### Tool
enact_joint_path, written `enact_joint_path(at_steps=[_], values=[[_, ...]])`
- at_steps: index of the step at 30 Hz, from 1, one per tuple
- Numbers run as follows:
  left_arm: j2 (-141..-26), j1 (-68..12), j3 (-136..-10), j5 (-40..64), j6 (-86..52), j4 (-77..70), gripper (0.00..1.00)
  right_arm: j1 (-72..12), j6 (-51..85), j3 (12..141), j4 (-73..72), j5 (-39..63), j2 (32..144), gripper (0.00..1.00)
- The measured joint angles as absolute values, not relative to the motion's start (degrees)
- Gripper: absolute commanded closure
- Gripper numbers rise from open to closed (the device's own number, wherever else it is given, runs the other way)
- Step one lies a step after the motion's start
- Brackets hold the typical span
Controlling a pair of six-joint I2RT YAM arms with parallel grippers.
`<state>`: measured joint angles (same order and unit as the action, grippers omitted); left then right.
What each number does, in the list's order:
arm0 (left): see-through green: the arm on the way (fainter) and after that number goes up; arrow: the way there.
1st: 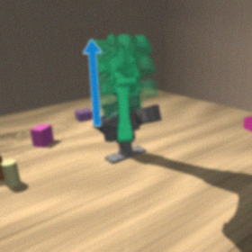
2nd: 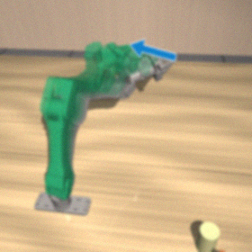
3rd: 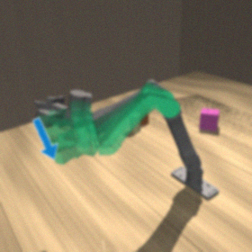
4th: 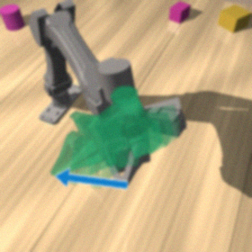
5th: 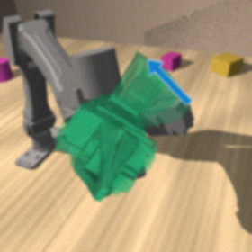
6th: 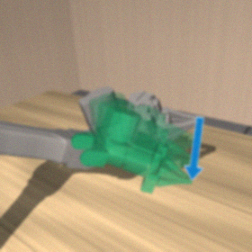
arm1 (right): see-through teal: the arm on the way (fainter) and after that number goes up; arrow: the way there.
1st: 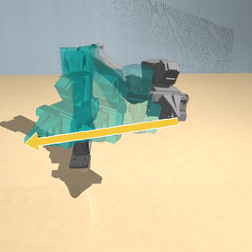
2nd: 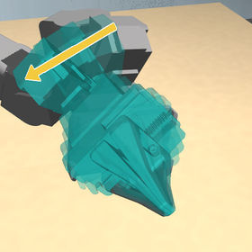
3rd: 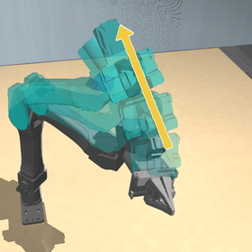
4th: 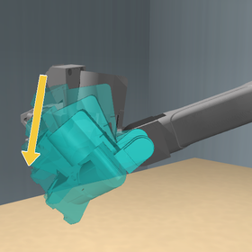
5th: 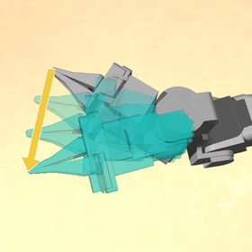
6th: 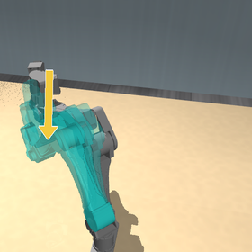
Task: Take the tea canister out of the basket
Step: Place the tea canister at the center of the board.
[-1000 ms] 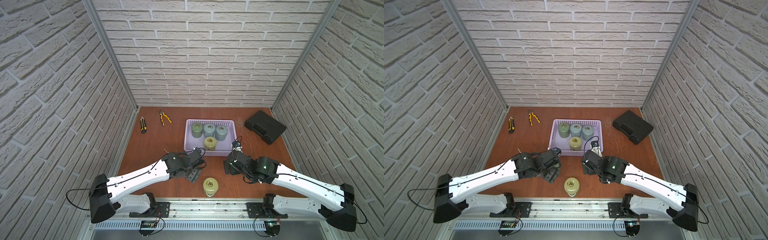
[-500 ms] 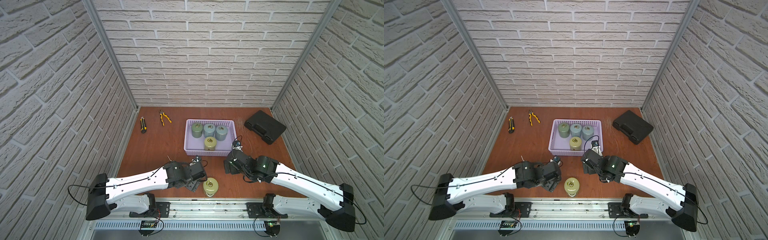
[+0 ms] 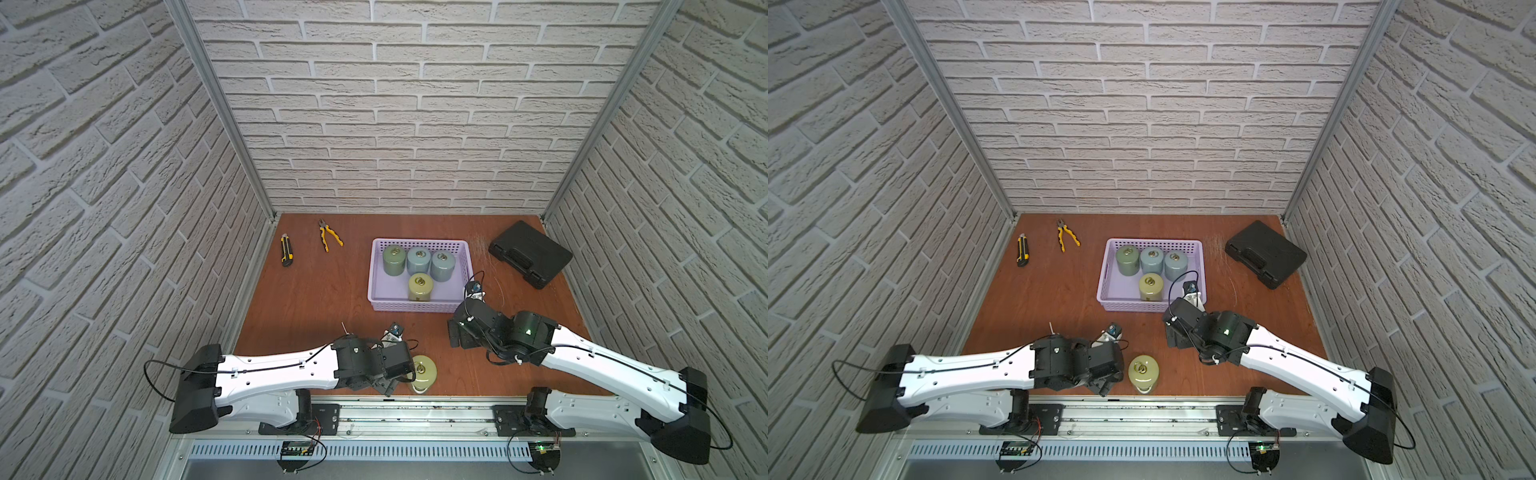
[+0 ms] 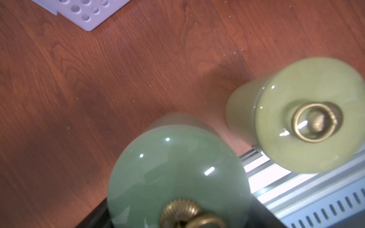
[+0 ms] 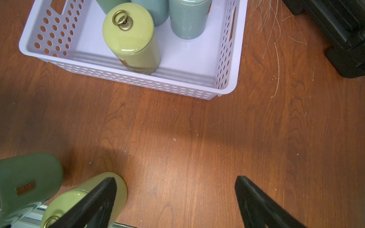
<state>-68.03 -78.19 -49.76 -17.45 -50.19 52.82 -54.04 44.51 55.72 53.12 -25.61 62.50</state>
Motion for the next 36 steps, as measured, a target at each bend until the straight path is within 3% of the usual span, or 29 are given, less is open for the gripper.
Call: enact_joint_path(at_steps=[28,32,36], values=[[-70.1,-81.4,-44.9,-16.8,-55.8,49.1,0.62,-53.8,44.3,55.7,53.9,-24.7,62.5,0.02],[-70.3,-81.4,-44.7,-16.6,-56.4,48.8,0.47,-53.8,44.3,55.7,54.1,-24.7,62.5,0.03],[-70.5,-81.4,-44.7,-16.6,-56.7,48.2,0.13,-53.8,44.2,56.1,54.4,-24.7,62.5,0.02]])
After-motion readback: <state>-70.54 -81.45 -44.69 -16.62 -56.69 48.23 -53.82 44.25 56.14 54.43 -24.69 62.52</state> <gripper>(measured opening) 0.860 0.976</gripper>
